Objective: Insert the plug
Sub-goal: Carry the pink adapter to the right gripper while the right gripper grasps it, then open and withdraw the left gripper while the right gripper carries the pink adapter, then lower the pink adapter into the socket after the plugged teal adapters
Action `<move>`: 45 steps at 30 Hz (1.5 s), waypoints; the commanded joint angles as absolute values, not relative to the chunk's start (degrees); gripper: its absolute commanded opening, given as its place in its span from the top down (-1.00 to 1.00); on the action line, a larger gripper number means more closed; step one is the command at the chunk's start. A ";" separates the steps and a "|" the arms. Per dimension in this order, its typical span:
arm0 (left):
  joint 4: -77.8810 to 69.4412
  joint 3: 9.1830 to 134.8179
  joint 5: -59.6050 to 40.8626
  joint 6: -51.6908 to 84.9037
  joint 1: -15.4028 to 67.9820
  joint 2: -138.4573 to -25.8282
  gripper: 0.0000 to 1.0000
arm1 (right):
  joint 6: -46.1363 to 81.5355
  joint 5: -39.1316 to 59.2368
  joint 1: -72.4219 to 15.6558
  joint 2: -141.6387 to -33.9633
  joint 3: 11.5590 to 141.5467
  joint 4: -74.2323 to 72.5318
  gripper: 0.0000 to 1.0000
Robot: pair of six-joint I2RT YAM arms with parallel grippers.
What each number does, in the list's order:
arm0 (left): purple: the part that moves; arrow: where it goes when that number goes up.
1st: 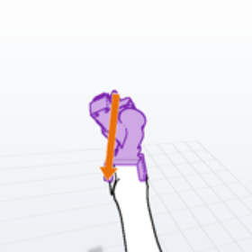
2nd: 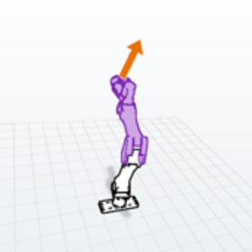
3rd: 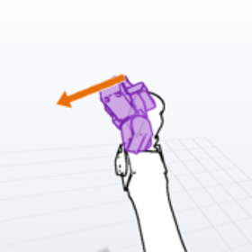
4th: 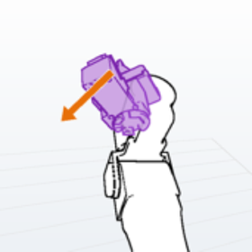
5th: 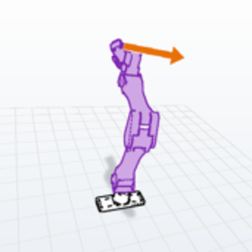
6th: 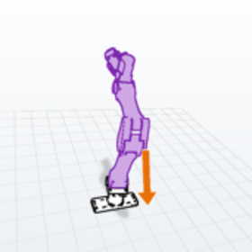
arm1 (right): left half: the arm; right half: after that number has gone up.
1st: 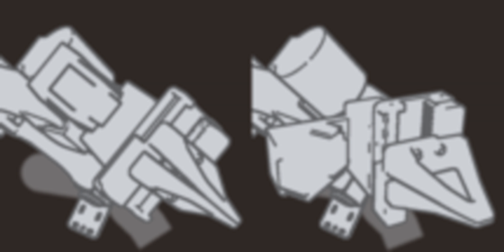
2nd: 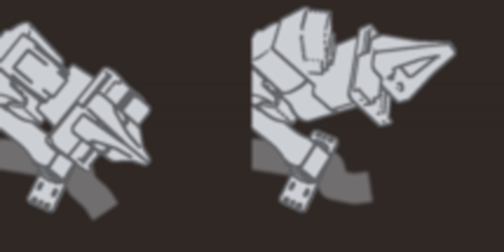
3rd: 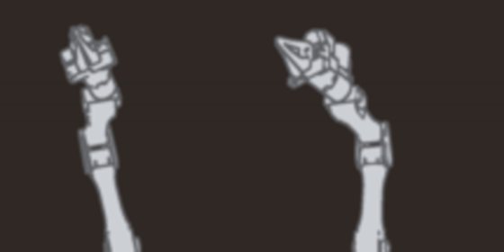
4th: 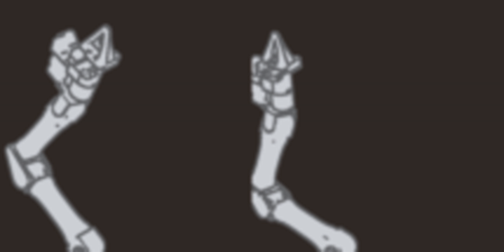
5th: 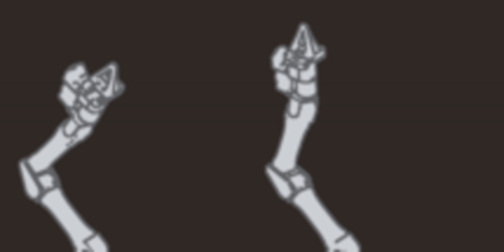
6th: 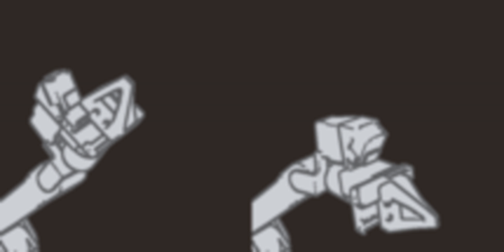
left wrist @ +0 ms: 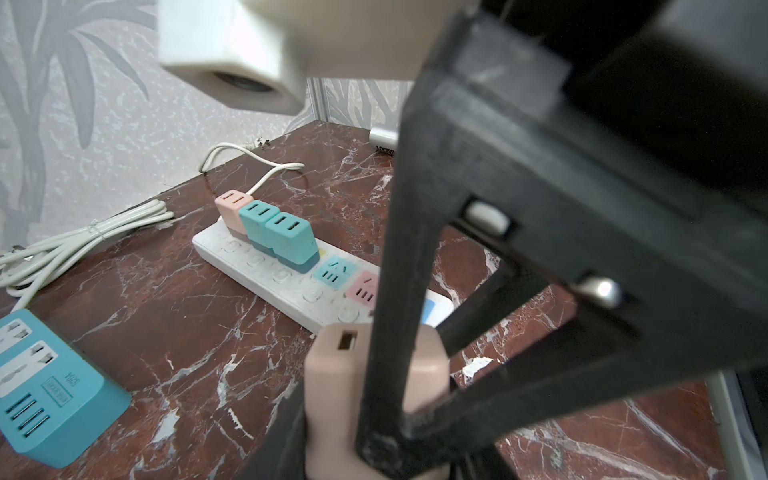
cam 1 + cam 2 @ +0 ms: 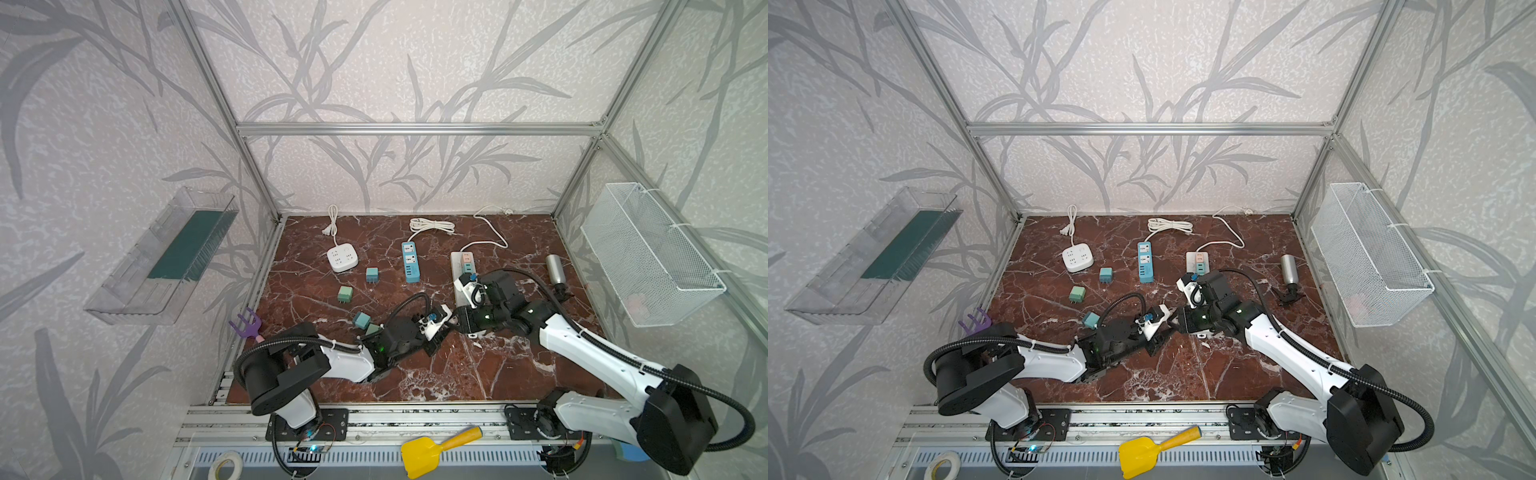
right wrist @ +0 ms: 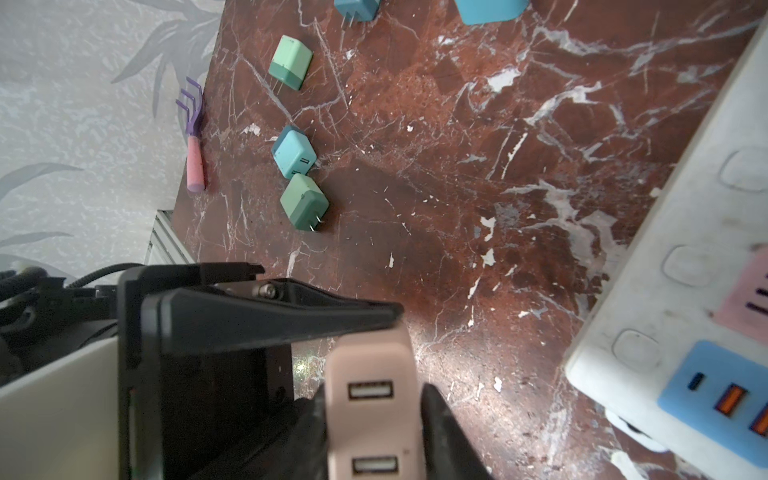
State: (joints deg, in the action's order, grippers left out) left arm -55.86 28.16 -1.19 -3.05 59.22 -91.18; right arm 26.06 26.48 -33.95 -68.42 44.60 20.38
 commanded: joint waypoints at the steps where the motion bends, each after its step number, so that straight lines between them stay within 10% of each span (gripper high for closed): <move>1: -58.47 29.11 -1.73 -4.53 59.48 -91.23 0.44 | 26.94 26.83 -34.34 -67.23 46.46 19.15 0.56; 10: -59.62 26.50 4.41 1.09 59.59 -89.04 -0.30 | 26.40 19.70 -34.28 -64.02 45.86 20.62 0.99; 24: -18.77 21.68 30.23 29.89 59.50 -70.57 -0.30 | 21.52 -12.93 -34.20 -63.65 42.16 19.45 1.00; 45: -20.74 9.71 39.21 32.66 59.29 -50.67 -0.29 | 22.72 -12.73 -29.67 -82.81 50.81 14.53 1.00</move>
